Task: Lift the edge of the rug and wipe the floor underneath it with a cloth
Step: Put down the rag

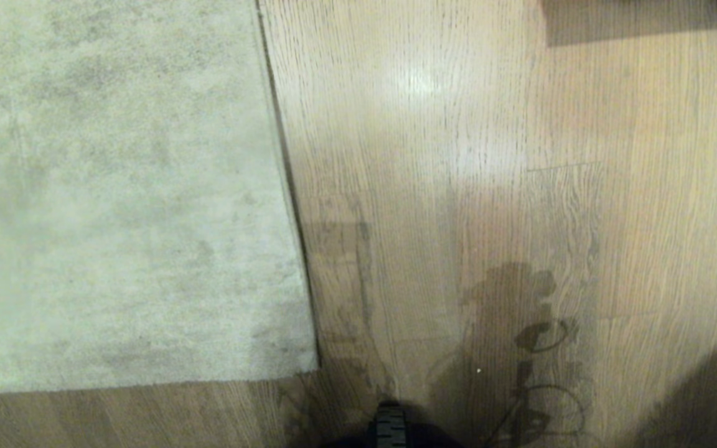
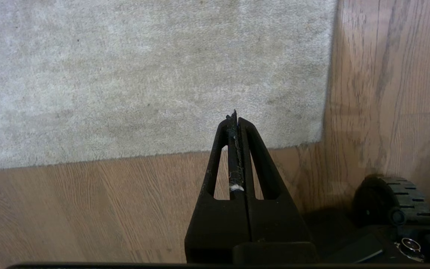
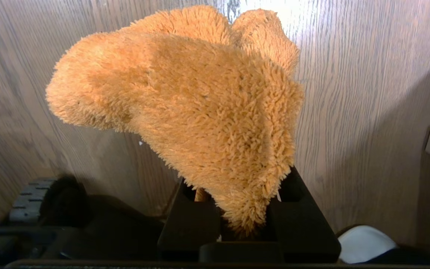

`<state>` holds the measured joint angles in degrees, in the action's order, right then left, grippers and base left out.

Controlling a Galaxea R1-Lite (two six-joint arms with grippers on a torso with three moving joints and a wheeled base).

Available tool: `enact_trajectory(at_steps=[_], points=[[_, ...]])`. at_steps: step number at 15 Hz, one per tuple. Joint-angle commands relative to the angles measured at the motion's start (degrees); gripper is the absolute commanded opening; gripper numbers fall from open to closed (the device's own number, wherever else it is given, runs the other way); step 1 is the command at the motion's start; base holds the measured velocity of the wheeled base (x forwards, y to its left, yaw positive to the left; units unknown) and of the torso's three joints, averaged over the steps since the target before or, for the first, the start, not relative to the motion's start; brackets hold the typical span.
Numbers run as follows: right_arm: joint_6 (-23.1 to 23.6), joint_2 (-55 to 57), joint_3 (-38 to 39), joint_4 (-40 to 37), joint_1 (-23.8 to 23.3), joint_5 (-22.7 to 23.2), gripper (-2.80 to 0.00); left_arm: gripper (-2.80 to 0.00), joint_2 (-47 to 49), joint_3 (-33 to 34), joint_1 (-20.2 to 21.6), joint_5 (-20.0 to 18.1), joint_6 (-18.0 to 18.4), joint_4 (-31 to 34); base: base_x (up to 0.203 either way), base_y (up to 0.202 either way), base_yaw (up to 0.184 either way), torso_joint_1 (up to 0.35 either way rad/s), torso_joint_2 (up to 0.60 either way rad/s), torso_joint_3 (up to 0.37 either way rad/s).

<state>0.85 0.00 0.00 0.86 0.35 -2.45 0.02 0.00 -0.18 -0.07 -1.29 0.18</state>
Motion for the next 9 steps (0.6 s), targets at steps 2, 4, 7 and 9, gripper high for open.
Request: enact_trajectory(at_steps=[2,4,7,9], points=[[-0.24,0.72,-2.3,0.2,0.0,1.54,-2.8,-2.8,-0.02,0.0,0.01,-0.01,-0.03,-0.01,0.0,0.0,0.0,0.0,0.0,0.0],[-0.63,5.4,-3.62,1.16,0.0,2.05,-2.8,-2.8,-0.02,0.0,0.01,0.07,-0.03,-0.01,0.0,0.0,0.0,0.0,0.0,0.0],[-2.35,17.33,-4.48,7.76,-0.56,2.16,-2.8,-2.8,-0.02,0.0,0.01,-0.01,-0.03,-0.01,0.0,0.0,0.0,0.0,0.0,0.0],[-4.42,26.43,-4.99,14.04,-1.84,2.3,-2.8,-2.8,0.01,0.0,0.01,-0.01,-0.03,-0.01,0.0,0.0,0.0,0.0,0.0,0.0]])
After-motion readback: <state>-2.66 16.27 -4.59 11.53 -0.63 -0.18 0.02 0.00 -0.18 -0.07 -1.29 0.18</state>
